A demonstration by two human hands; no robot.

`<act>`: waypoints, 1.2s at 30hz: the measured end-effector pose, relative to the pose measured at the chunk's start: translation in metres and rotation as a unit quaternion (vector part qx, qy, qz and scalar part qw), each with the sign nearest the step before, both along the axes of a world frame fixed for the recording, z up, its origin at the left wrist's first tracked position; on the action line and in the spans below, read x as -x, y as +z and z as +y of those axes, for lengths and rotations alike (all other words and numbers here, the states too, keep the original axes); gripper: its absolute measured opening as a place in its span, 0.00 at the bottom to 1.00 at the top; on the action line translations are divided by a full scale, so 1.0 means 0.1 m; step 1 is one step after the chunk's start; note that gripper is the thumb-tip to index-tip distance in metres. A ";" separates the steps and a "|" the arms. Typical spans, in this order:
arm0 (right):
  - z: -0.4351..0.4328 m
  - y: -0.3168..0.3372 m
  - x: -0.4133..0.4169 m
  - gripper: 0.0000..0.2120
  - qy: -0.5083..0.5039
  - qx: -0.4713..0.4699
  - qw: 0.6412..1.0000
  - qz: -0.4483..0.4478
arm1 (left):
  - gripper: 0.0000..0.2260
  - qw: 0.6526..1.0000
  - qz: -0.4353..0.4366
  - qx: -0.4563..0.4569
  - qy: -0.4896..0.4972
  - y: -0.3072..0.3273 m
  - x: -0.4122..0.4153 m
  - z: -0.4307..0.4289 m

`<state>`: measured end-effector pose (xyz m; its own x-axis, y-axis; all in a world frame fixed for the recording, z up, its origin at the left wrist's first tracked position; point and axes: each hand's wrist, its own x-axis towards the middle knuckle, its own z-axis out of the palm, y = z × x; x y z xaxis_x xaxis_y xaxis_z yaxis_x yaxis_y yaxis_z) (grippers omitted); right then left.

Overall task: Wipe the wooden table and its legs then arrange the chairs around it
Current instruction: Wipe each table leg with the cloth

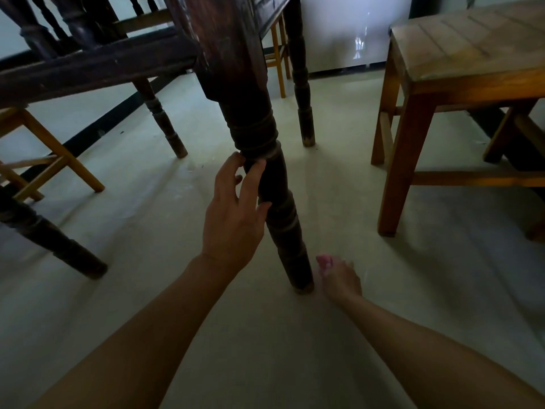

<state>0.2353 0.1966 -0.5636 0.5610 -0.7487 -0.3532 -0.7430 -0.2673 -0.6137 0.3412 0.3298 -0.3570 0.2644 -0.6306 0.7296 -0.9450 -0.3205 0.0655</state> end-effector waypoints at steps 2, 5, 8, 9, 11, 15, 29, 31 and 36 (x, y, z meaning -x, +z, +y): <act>0.09 -0.01 -0.03 0.17 0.074 -0.028 0.997 0.020 | 0.33 1.000 0.004 -0.004 0.002 -0.01 0.01 0.00; 0.36 0.16 0.12 0.19 0.199 -0.160 0.960 0.115 | 0.32 1.000 -0.004 -0.014 0.001 0.02 0.00 0.00; 0.48 0.50 0.12 0.17 0.244 -0.241 0.933 0.108 | 0.29 0.999 -0.009 -0.029 0.013 0.05 -0.02 0.08; 0.47 0.64 0.08 0.17 0.257 -0.237 0.934 0.080 | 0.28 0.999 0.015 -0.031 0.022 0.03 -0.04 0.14; 0.42 1.02 0.01 0.20 0.284 -0.205 0.937 0.017 | 0.23 0.993 0.102 -0.047 0.034 -0.05 -0.11 0.31; 0.43 1.68 -0.02 0.21 0.284 -0.178 0.934 -0.124 | 0.09 0.933 0.332 -0.137 0.025 -0.08 -0.22 0.61; 0.39 2.42 -0.05 0.11 0.008 0.139 0.860 -0.490 | 0.05 0.840 0.539 -0.058 -0.007 0.48 -0.10 0.66; 0.25 2.60 -0.16 0.20 0.045 0.196 0.842 -0.501 | 0.05 0.870 0.493 0.016 0.017 0.57 -0.17 0.61; 0.15 2.59 -0.36 0.27 0.157 0.275 0.846 -0.428 | 0.07 0.874 0.404 0.268 -0.041 0.96 -0.17 0.33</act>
